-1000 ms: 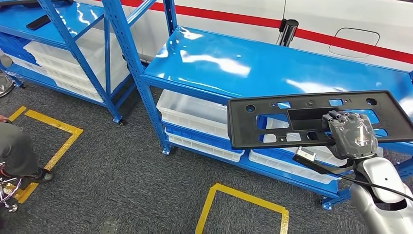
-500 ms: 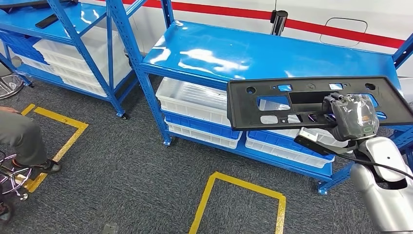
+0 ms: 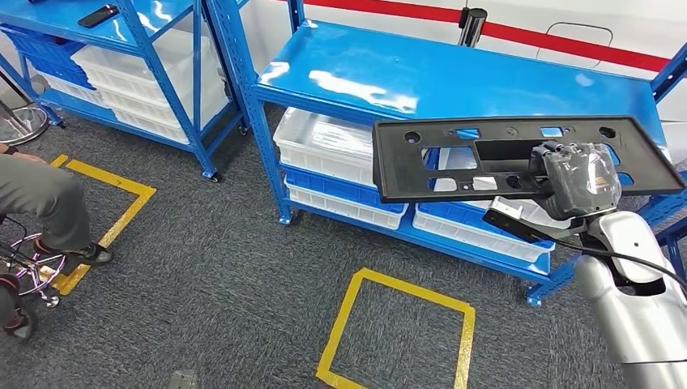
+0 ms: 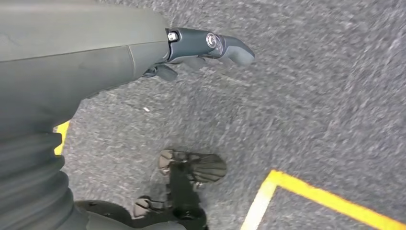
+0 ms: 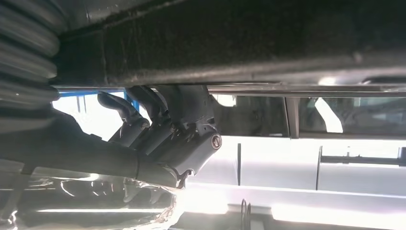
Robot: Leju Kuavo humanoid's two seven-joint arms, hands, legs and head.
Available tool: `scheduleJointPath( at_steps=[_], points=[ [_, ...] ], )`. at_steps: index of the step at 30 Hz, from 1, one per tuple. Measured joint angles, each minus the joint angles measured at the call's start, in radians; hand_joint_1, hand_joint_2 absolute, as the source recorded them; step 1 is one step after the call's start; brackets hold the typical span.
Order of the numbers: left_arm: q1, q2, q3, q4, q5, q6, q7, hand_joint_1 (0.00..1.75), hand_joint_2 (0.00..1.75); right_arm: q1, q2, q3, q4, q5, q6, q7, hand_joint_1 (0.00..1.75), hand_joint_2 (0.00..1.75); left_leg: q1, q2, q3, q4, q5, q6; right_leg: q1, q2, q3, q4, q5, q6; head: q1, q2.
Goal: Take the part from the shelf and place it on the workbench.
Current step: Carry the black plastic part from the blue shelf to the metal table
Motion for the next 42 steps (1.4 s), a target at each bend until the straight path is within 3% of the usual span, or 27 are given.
scheduleJointPath(
  at_steps=[1, 3, 5, 7, 9, 11, 13, 14, 15, 16, 18, 19, 20, 22, 24, 26, 27, 28, 29, 30, 32, 33, 35, 36, 38, 40, 42],
  points=[
    [0.0, -0.001, 0.0, 0.0, 0.0, 0.0, 0.0, 0.0, 1.75, -0.004, 0.002, 0.002, 0.003, 0.0, 0.0, 0.0, 1.75, 1.75, 0.002, 0.0, -0.018, 0.008, 0.009, -0.008, -0.005, 0.0, 0.048, -0.068, 0.014, 0.013, 0.001, 0.0],
    [0.001, -0.001, 0.001, 0.0, -0.001, 0.0, 0.0, 0.0, 1.75, -0.013, 0.006, 0.005, 0.009, -0.001, 0.0, 0.0, 1.75, 1.75, 0.001, 0.0, -0.049, 0.027, 0.024, -0.022, -0.002, 0.003, 0.132, -0.196, 0.009, 0.016, 0.002, 0.0],
    [0.002, 0.0, 0.001, 0.0, -0.002, 0.001, 0.001, 0.0, 1.75, -0.018, 0.009, 0.008, 0.016, -0.003, 0.0, 0.0, 1.75, 1.75, -0.004, -0.002, -0.064, 0.039, 0.039, -0.028, 0.004, 0.007, 0.151, -0.233, -0.005, 0.003, 0.0, 0.0],
    [0.005, 0.001, 0.002, 0.0, -0.003, 0.001, 0.001, 0.0, 1.75, -0.019, 0.011, 0.011, 0.023, -0.006, 0.0, 0.0, 1.75, 1.75, -0.003, -0.005, -0.073, 0.043, 0.046, -0.031, -0.002, 0.004, 0.134, -0.219, 0.003, -0.008, -0.003, 0.0],
    [0.006, 0.001, 0.002, 0.0, -0.003, 0.001, 0.001, 0.0, 1.75, -0.023, 0.012, 0.013, 0.029, -0.01, 0.0, 0.001, 1.75, 1.75, 0.002, -0.005, -0.099, 0.094, -0.01, -0.043, -0.005, 0.001, 0.115, -0.211, 0.017, -0.03, -0.006, 0.0],
    [0.006, 0.0, 0.002, 0.001, -0.004, 0.001, 0.001, 0.0, 1.75, -0.029, 0.014, 0.014, 0.033, -0.014, -0.001, 0.003, 1.75, 1.75, 0.009, -0.004, -0.141, 0.231, -0.115, -0.056, 0.0, -0.001, 0.093, -0.21, 0.036, -0.048, -0.008, 0.0],
    [0.006, -0.001, 0.002, 0.001, -0.005, 0.001, 0.001, 0.0, 1.75, -0.036, 0.015, 0.015, 0.037, -0.018, -0.001, 0.005, 1.75, 1.75, 0.011, -0.004, -0.164, 0.353, -0.174, -0.056, 0.01, -0.001, 0.069, -0.209, 0.054, -0.054, -0.008, 0.0],
    [0.006, -0.002, 0.002, 0.001, -0.007, 0.001, 0.001, 0.0, 1.75, -0.039, 0.016, 0.016, 0.039, -0.019, -0.001, 0.007, 1.75, 1.75, 0.01, -0.005, -0.15, 0.363, -0.172, -0.049, 0.016, 0.0, 0.057, -0.209, 0.063, -0.055, -0.008, 0.0],
    [0.005, -0.002, 0.002, 0.001, -0.008, 0.001, 0.001, 0.0, 1.75, -0.041, 0.017, 0.016, 0.04, -0.02, -0.001, 0.009, 1.75, 1.75, 0.006, -0.006, -0.117, 0.334, -0.157, -0.036, 0.024, 0.002, 0.045, -0.209, 0.073, -0.057, -0.008, 0.0],
    [0.004, -0.003, 0.002, 0.0, -0.009, 0.0, 0.001, 0.0, 1.75, -0.044, 0.018, 0.016, 0.041, -0.021, -0.001, 0.012, 1.75, 1.75, -0.002, -0.01, -0.064, 0.271, -0.138, -0.014, 0.029, 0.003, 0.035, -0.209, 0.082, -0.059, -0.008, 0.0],
    [0.001, 0.003, 0.002, -0.002, -0.011, 0.0, 0.001, 0.0, 1.75, -0.051, 0.02, 0.016, 0.042, -0.022, 0.0, 0.016, 1.75, 1.75, -0.024, -0.019, 0.041, 0.13, -0.127, 0.042, 0.032, 0.004, 0.022, -0.211, 0.097, -0.058, -0.001, 0.0],
    [-0.001, 0.005, 0.002, -0.003, -0.012, 0.0, 0.001, 0.0, 1.75, -0.054, 0.022, 0.017, 0.043, -0.022, 0.0, 0.017, 1.75, 1.75, -0.035, -0.022, 0.071, 0.085, -0.128, 0.058, 0.028, 0.003, 0.02, -0.212, 0.104, -0.053, 0.001, 0.0],
    [-0.002, 0.007, 0.001, -0.004, -0.013, 0.001, 0.001, 0.0, 1.75, -0.056, 0.023, 0.018, 0.045, -0.022, 0.0, 0.018, 1.75, 1.75, -0.043, -0.022, 0.082, 0.064, -0.129, 0.064, 0.022, 0.001, 0.018, -0.214, 0.111, -0.046, 0.001, 0.0],
    [-0.003, 0.006, 0.002, -0.004, -0.014, 0.001, 0.002, 0.0, 1.75, -0.058, 0.025, 0.02, 0.047, -0.015, -0.001, 0.023, 1.75, 1.75, -0.048, -0.02, 0.086, 0.035, -0.1, 0.065, 0.016, 0.0, 0.016, -0.222, 0.124, -0.036, -0.005, 0.0],
    [-0.006, 0.006, 0.002, -0.004, -0.014, 0.0, 0.002, 0.0, 1.75, -0.061, 0.025, 0.021, 0.048, 0.002, -0.004, 0.034, 1.75, 1.75, -0.04, -0.014, 0.084, -0.006, -0.058, 0.073, 0.022, 0.003, -0.005, -0.198, 0.096, -0.039, -0.006, 0.0],
    [-0.009, 0.001, 0.002, -0.004, -0.015, -0.002, 0.002, 0.0, 1.75, -0.065, 0.023, 0.021, 0.049, 0.014, -0.007, 0.042, 1.75, 1.75, -0.03, -0.009, 0.063, -0.024, -0.024, 0.064, 0.022, 0.006, -0.042, -0.103, 0.018, -0.045, -0.006, 0.0],
    [-0.01, -0.001, 0.002, -0.004, -0.015, -0.002, 0.002, 0.0, 1.75, -0.066, 0.022, 0.022, 0.05, 0.015, -0.008, 0.045, 1.75, 1.75, -0.025, -0.007, 0.048, -0.024, -0.013, 0.054, 0.018, 0.006, -0.056, -0.04, -0.017, -0.042, -0.005, 0.0],
    [-0.009, -0.004, 0.002, -0.004, -0.016, -0.003, 0.003, 0.0, 1.75, -0.064, 0.022, 0.022, 0.05, 0.014, -0.008, 0.047, 1.75, 1.75, -0.02, -0.005, 0.033, -0.024, -0.002, 0.042, 0.012, 0.006, -0.064, 0.014, -0.037, -0.033, -0.005, 0.0],
    [-0.009, -0.007, 0.002, -0.004, -0.017, -0.005, 0.003, 0.0, 1.75, -0.062, 0.022, 0.023, 0.05, 0.007, -0.007, 0.049, 1.75, 1.75, -0.014, -0.003, 0.016, -0.023, 0.011, 0.031, 0.005, 0.005, -0.059, 0.045, -0.037, -0.016, -0.005, 0.0],
    [-0.009, -0.01, 0.002, -0.004, -0.018, -0.006, 0.003, 0.0, 1.75, -0.061, 0.022, 0.022, 0.05, -0.003, -0.004, 0.05, 1.75, 1.75, -0.007, -0.001, -0.002, -0.02, 0.023, 0.019, -0.003, 0.005, -0.039, 0.043, -0.02, 0.004, -0.005, 0.0],
    [-0.01, -0.012, 0.002, -0.004, -0.02, -0.008, 0.003, 0.0, 1.75, -0.06, 0.024, 0.021, 0.05, -0.035, 0.004, 0.048, 1.75, 1.75, 0.006, 0.002, -0.043, -0.005, 0.045, -0.004, -0.021, 0.004, 0.047, -0.053, 0.018, 0.043, -0.004, 0.0],
    [-0.01, -0.012, 0.002, -0.005, -0.021, -0.009, 0.003, 0.0, 1.75, -0.061, 0.026, 0.02, 0.05, -0.049, 0.009, 0.046, 1.75, 1.75, 0.01, 0.002, -0.065, 0.011, 0.051, -0.015, -0.022, 0.006, 0.099, -0.122, 0.012, 0.048, -0.002, 0.0],
    [-0.01, -0.01, 0.002, -0.006, -0.024, -0.009, -0.003, 0.0, 1.75, -0.059, 0.03, 0.017, 0.049, -0.071, 0.021, 0.037, 1.75, 1.75, 0.007, 0.002, -0.095, 0.04, 0.06, -0.029, -0.021, 0.007, 0.154, -0.205, -0.02, 0.034, -0.003, 0.0],
    [-0.009, -0.01, 0.002, -0.006, -0.027, -0.01, -0.007, 0.0, 1.75, -0.056, 0.031, 0.015, 0.049, -0.079, 0.027, 0.033, 1.75, 1.75, 0.008, 0.001, -0.102, 0.046, 0.067, -0.033, -0.019, 0.008, 0.156, -0.211, -0.029, 0.021, -0.006, 0.0],
    [-0.007, -0.01, 0.002, -0.006, -0.031, -0.011, -0.015, 0.0, 1.75, -0.051, 0.034, 0.013, 0.049, -0.09, 0.035, 0.027, 1.75, 1.75, 0.014, 0.001, -0.113, 0.055, 0.066, -0.041, -0.025, 0.004, 0.134, -0.198, -0.019, -0.007, -0.013, 0.0],
    [-0.005, -0.01, 0.002, -0.006, -0.034, -0.014, -0.018, 0.0, 1.75, -0.051, 0.036, 0.012, 0.048, -0.08, 0.036, 0.025, 1.75, 1.75, 0.021, 0.001, -0.136, 0.113, -0.004, -0.052, -0.024, 0.001, 0.114, -0.196, -0.001, -0.033, -0.015, 0.0],
    [-0.004, -0.01, 0.002, -0.006, -0.033, -0.017, -0.02, 0.0, 1.75, -0.052, 0.036, 0.012, 0.045, -0.038, 0.028, 0.029, 1.75, 1.75, 0.024, 0.0, -0.165, 0.234, -0.101, -0.061, -0.02, -0.003, 0.096, -0.194, 0.018, -0.045, -0.016, 0.0]
  ],
)
